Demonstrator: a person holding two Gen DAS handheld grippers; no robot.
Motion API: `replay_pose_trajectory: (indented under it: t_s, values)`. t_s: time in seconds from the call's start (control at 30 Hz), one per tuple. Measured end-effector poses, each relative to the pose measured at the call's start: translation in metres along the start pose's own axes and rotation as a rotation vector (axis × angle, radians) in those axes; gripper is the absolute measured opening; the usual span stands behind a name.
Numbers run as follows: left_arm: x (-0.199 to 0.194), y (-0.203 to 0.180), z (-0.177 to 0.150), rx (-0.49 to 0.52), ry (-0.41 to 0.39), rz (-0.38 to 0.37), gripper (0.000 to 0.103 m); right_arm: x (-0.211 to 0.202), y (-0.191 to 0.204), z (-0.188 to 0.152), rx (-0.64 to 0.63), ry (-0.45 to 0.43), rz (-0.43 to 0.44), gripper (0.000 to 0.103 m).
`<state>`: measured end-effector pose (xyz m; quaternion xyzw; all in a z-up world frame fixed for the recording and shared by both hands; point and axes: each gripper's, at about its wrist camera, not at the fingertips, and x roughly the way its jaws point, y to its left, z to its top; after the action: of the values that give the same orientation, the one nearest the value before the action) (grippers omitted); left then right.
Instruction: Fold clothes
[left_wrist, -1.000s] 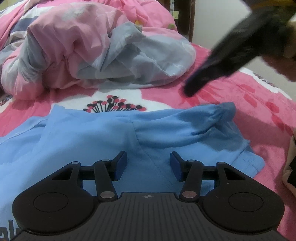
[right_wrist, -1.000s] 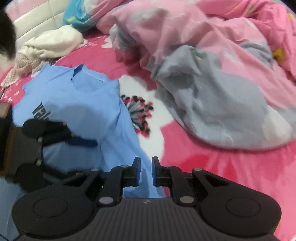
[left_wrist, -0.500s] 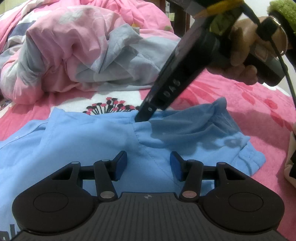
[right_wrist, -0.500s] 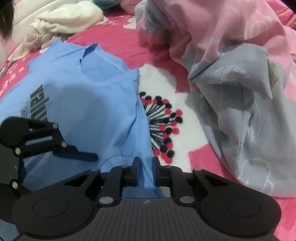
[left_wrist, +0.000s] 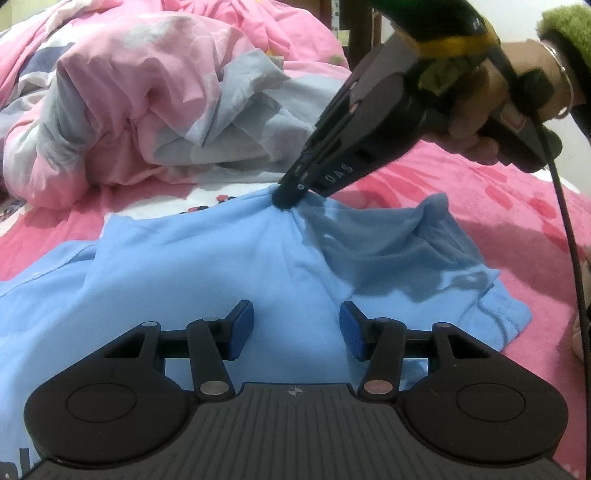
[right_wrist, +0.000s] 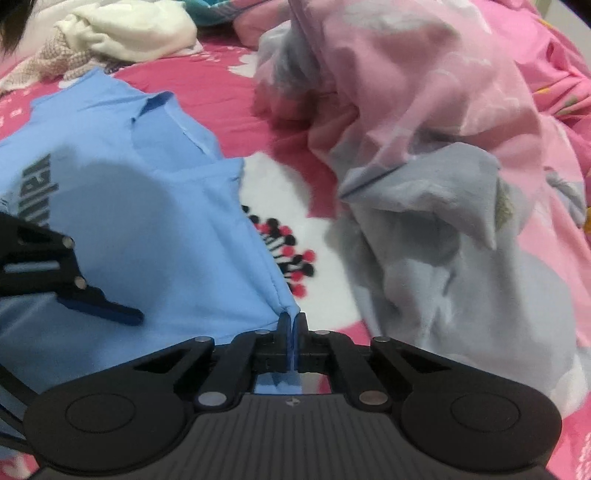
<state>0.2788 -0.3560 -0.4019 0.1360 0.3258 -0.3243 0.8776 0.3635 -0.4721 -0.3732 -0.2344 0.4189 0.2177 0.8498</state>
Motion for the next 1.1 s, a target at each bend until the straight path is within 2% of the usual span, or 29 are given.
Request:
replay_pose_trajectory:
  t_s: [0.1,0.2,0.23,0.33,0.5,0.63,0.77,0.97,1.1]
  values:
    - [0.000,0.001,-0.002,0.003,0.000,-0.003,0.052,0.014,0.000,-0.007,-0.019,0.014,-0.070,0.001]
    - [0.000,0.000,-0.002,0.004,0.001,0.001,0.052,0.022,-0.008,-0.013,0.034,0.008,-0.068,0.002]
    - [0.000,0.000,-0.002,0.000,0.002,0.002,0.052,0.020,-0.009,-0.013,0.042,0.006,-0.069,0.005]
    - [0.000,0.002,-0.001,-0.010,0.006,0.000,0.052,0.012,-0.018,-0.015,0.088,-0.007,-0.095,0.024]
    - [0.002,0.006,0.003,-0.032,0.021,-0.009,0.052,-0.015,-0.054,-0.029,0.236,-0.016,-0.144,0.024]
    - [0.001,0.010,0.008,-0.058,0.021,0.008,0.052,-0.044,-0.074,-0.046,0.313,0.015,-0.158,0.024]
    - [-0.003,0.011,0.014,-0.088,0.013,0.023,0.052,-0.073,-0.083,-0.072,0.414,0.070,-0.064,0.024]
    - [-0.008,-0.015,0.023,-0.072,-0.011,-0.033,0.052,-0.088,-0.071,-0.088,0.453,0.112,0.082,0.024]
    - [-0.012,-0.032,0.028,-0.062,-0.026,-0.070,0.051,-0.085,-0.076,-0.098,0.604,0.139,0.173,0.023]
